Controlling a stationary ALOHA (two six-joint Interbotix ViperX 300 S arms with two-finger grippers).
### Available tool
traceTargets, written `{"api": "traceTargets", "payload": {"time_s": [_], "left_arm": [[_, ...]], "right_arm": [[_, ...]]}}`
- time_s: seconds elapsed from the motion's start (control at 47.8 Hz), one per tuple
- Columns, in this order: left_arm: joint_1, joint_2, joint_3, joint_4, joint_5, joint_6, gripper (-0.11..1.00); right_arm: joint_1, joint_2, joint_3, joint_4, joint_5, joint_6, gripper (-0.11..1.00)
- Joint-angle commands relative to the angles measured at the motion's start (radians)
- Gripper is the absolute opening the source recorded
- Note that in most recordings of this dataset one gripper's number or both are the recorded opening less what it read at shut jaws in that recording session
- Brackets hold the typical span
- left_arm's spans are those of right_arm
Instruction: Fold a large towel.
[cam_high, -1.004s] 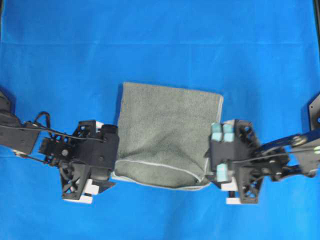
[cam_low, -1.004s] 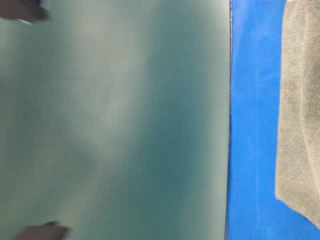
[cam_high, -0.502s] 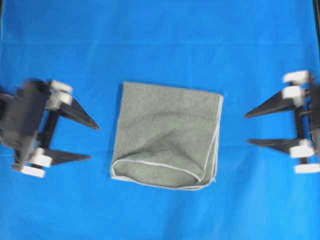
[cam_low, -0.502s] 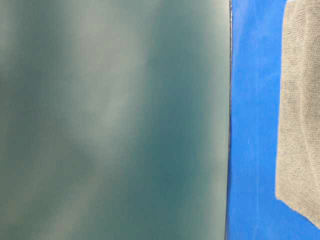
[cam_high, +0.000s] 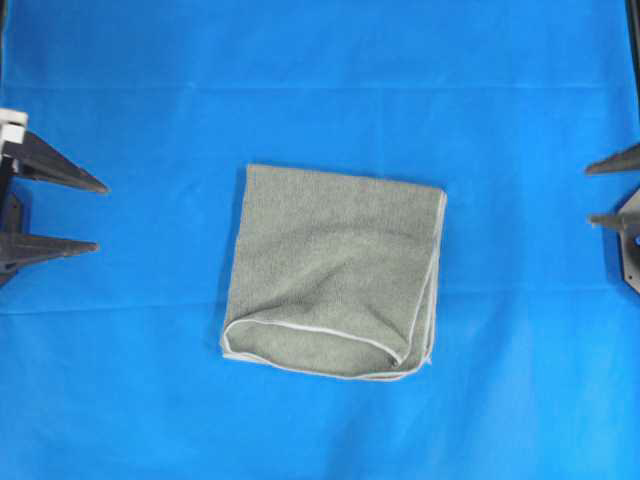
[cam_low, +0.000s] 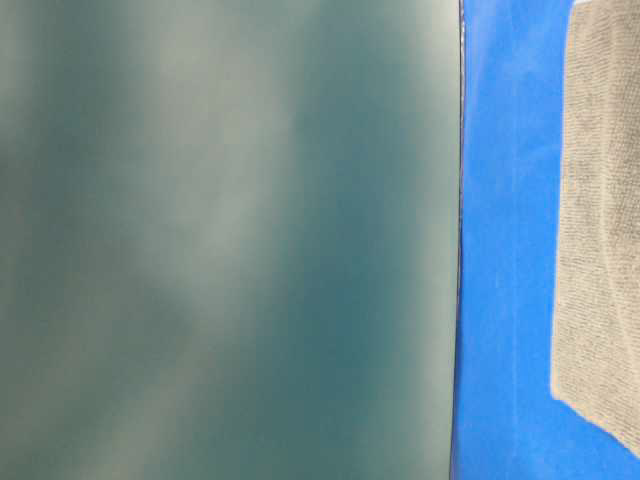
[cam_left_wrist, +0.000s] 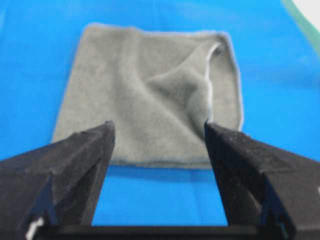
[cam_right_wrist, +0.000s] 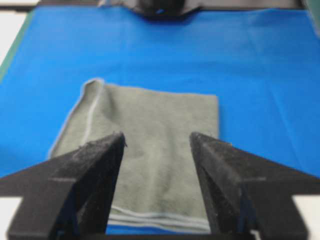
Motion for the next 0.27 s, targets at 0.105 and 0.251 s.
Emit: {"api": "traceTargets", "payload": {"time_s": [0.105,0.251], "left_arm": [[0.037,-0.112,0.114,-0.006,-0.069,-0.011,0.69],[0.051,-0.149,0.163,-0.011,-0.109,-0.011,0.69]], "right_arm": [[-0.100,-0.029,0.092,-0.003,-0.067,0.040,0.59],[-0.129,0.008,0.118,-0.003,-0.121,0.064,0.59]]}}
